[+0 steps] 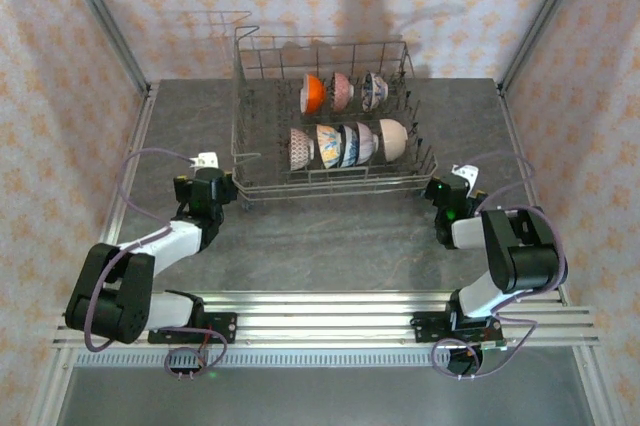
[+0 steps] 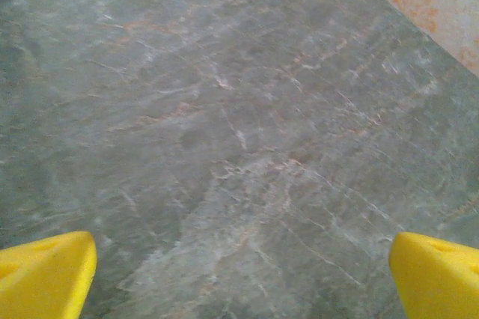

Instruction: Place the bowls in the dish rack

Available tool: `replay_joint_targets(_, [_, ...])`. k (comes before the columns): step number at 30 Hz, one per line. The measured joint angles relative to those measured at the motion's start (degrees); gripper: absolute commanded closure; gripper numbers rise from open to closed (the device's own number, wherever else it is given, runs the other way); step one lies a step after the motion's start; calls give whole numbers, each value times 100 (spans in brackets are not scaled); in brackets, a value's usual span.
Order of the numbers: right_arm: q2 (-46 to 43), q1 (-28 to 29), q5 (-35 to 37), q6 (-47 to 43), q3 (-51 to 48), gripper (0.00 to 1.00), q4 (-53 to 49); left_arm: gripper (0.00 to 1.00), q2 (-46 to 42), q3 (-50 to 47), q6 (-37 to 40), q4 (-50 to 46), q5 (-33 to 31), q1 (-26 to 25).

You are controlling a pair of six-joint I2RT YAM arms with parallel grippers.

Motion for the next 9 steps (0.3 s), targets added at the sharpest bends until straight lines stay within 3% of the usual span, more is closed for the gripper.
replay_joint_targets(4, [0, 4, 28, 2, 81, 0, 249, 0, 52, -343, 181, 1108, -57, 33])
replay_joint_targets(7, [0, -7, 50, 0, 101, 0, 295, 0, 789, -667, 256, 2465, 13, 105])
replay_joint_targets(9, [0, -7, 50, 0, 107, 0, 308, 0, 1078, -809, 195, 2651, 162, 229])
